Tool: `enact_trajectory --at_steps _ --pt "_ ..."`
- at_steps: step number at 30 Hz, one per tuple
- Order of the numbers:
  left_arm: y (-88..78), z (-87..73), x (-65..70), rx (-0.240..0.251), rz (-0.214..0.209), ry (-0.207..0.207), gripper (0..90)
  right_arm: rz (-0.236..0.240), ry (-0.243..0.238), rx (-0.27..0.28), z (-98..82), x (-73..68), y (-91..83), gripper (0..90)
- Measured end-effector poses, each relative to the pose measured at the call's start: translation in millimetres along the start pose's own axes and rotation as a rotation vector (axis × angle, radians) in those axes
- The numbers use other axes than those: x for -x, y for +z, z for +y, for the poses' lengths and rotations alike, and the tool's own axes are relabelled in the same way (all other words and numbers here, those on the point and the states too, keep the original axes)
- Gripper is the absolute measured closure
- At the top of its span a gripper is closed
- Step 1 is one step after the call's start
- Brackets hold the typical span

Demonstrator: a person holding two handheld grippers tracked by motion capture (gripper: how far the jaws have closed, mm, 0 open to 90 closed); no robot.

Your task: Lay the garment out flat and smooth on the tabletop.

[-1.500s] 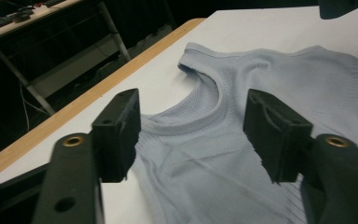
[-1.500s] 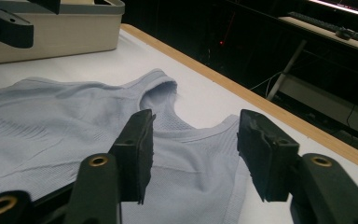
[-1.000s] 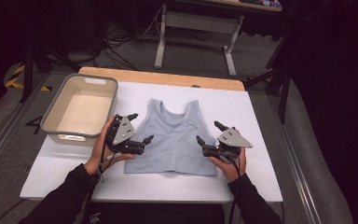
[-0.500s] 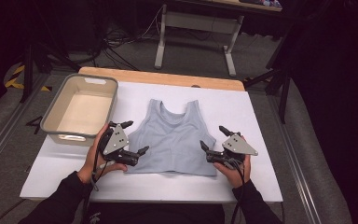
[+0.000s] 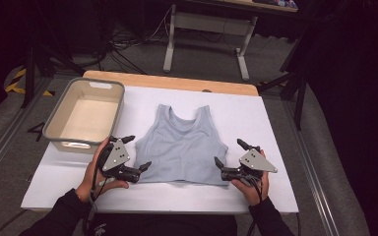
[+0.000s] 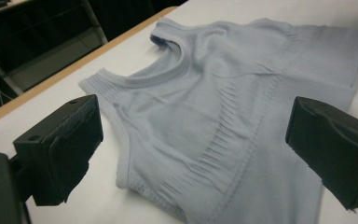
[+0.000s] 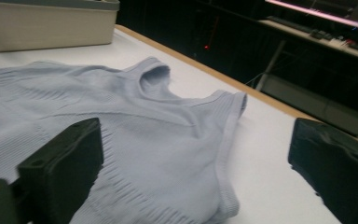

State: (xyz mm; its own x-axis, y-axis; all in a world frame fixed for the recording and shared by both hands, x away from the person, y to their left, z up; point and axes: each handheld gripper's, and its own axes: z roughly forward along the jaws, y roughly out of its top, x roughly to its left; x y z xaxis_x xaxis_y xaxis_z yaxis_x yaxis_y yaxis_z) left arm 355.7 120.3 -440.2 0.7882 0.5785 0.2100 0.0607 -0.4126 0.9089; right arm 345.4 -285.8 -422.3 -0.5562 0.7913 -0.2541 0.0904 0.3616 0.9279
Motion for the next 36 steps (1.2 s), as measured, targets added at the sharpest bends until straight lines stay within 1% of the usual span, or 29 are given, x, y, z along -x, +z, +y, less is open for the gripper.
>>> enact_trajectory --at_steps 2,3,4,6,7,9,11,13,15,16,20,22,25,27,28,32,34,36 --pt "-0.9 -2.0 0.8 -0.011 0.003 0.007 4.8 0.013 0.022 -0.004 -3.0 0.8 -0.3 3.2" --pt "-1.3 -2.6 1.0 -0.012 0.003 0.004 4.8 0.010 0.020 -0.010 -4.1 0.6 -0.6 3.1" --pt "-2.5 -4.1 1.0 -0.013 0.001 0.000 4.8 0.007 0.016 -0.012 -4.6 0.3 -0.6 3.0" --pt "-3.5 -6.9 1.4 -0.018 0.005 -0.006 4.5 -0.008 -0.009 -0.017 -6.0 -1.1 -1.6 2.8" --pt "-4.0 -9.0 1.8 -0.024 -0.002 -0.013 4.5 -0.008 -0.015 -0.018 -6.7 -1.7 -2.1 2.8" --pt "-4.4 -11.8 2.9 -0.036 0.003 -0.010 4.2 -0.004 -0.026 -0.017 -7.9 -2.9 -2.0 2.7" --pt "-5.4 -14.6 3.9 -0.051 0.007 -0.005 4.2 -0.011 -0.042 -0.025 -8.4 -3.9 -1.2 2.8" --pt "-6.6 -15.6 3.5 -0.058 0.009 -0.002 4.2 -0.001 -0.044 -0.023 -9.0 -4.4 -0.4 2.8" --pt "-7.6 -16.6 2.8 -0.058 0.009 -0.007 4.2 0.006 -0.053 -0.036 -9.9 -4.8 2.0 2.8" --pt "-9.2 -18.0 1.5 -0.061 0.008 -0.022 4.2 0.010 -0.053 -0.038 -10.2 -4.7 2.8 2.9" --pt "-12.6 -20.8 0.5 -0.069 0.016 -0.024 4.6 0.012 -0.052 -0.030 -9.0 -3.7 6.2 3.2" --pt "-14.0 -21.4 0.4 -0.064 0.015 -0.032 4.6 0.013 -0.052 -0.025 -8.4 -3.6 8.0 3.2" --pt "-14.4 -21.9 0.3 -0.066 0.017 -0.033 4.7 0.014 -0.056 -0.027 -8.1 -3.9 10.2 3.2" --pt "-13.9 -22.9 0.4 -0.078 0.023 -0.028 4.7 0.014 -0.057 -0.024 -7.7 -3.7 11.0 3.2" --pt "-13.9 -23.4 0.4 -0.075 0.017 -0.036 4.7 0.011 -0.056 -0.023 -7.4 -3.6 11.1 3.2" --pt "-15.6 -23.2 0.3 -0.072 0.018 -0.040 4.7 0.012 -0.060 -0.013 -6.2 -3.5 11.8 3.3" --pt "-16.3 -23.2 -0.1 -0.071 0.023 -0.042 5.0 0.022 -0.051 -0.015 -6.2 -3.2 12.2 3.3" --pt "-15.9 -23.6 -0.3 -0.074 0.017 -0.046 5.0 0.026 -0.047 -0.019 -6.4 -3.1 12.7 3.3"
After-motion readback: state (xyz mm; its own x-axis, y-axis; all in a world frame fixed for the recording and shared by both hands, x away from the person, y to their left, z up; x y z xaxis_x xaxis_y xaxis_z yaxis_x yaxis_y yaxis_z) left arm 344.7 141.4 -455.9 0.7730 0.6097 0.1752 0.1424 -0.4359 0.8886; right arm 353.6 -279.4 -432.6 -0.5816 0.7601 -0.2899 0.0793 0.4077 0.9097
